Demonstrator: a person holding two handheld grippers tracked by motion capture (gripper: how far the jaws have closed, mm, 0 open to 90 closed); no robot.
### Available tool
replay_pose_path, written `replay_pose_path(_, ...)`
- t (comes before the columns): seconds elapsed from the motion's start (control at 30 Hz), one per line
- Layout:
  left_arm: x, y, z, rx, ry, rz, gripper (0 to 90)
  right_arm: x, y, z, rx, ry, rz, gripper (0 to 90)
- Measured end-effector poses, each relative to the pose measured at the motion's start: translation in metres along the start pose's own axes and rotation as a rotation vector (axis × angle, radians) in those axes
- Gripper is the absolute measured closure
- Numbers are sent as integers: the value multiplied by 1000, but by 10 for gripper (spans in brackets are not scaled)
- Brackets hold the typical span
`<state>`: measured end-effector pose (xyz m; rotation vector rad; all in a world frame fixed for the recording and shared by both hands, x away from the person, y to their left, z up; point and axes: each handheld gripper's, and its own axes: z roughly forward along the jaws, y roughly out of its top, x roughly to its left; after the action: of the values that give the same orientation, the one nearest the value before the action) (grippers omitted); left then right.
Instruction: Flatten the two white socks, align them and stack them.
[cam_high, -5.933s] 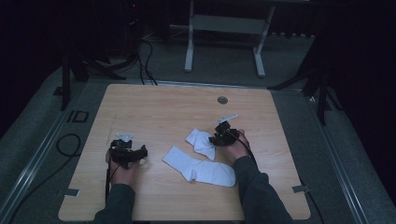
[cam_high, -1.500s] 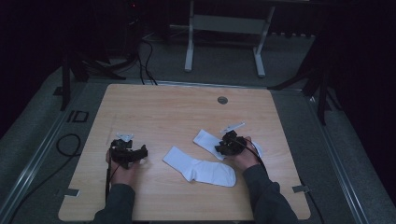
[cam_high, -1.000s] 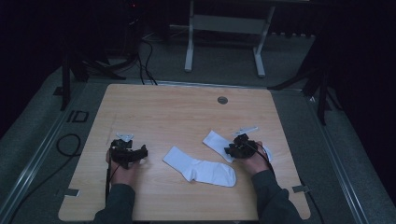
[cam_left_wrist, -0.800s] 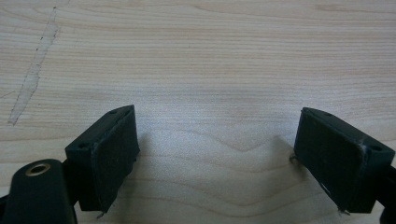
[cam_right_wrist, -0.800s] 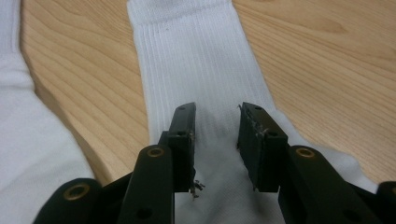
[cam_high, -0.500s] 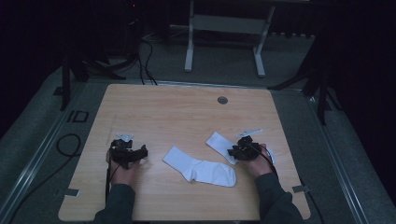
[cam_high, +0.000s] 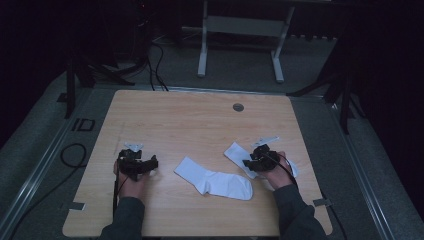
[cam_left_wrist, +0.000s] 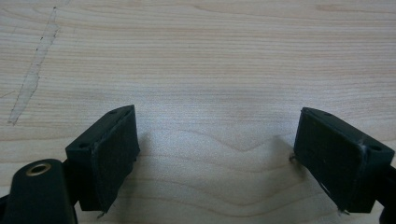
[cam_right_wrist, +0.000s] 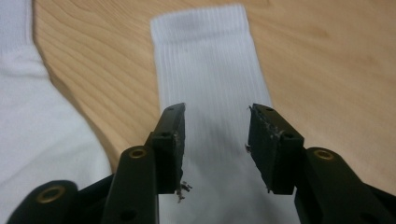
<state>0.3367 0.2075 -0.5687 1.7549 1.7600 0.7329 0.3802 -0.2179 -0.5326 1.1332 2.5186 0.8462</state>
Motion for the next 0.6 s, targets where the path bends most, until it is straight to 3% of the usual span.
replay_pose_path(0.1, 0, 0, 0, 1, 0, 0, 138, 2, 10, 6, -5, 1, -36, 536)
replay_pose_path(0.2, 0, 0, 0, 1, 0, 1, 138, 1, 15, 16, 11, 10, -37, 533)
replay_pose_path(0.23, 0, 0, 0, 0, -1, 1, 138, 0, 15, 23, 45, -3, -36, 529)
replay_pose_path(0.27, 0, 0, 0, 0, 0, 0, 138, -1, 14, 26, 33, -3, -28, 536)
replay_pose_path(0.33, 0, 0, 0, 0, 0, 0, 138, -2, 13, 26, 22, -3, -14, 584)
replay_pose_path(0.47, 0, 0, 0, 0, 0, 1, 138, -2, 13, 25, 23, -15, -21, 817)
replay_pose_path(0.57, 0, 0, 0, 0, 0, 1, 138, -1, 13, 25, 26, -15, -29, 835)
replay_pose_path(0.6, 0, 0, 0, 0, 0, 1, 138, -4, 13, 24, 26, 7, 4, 839)
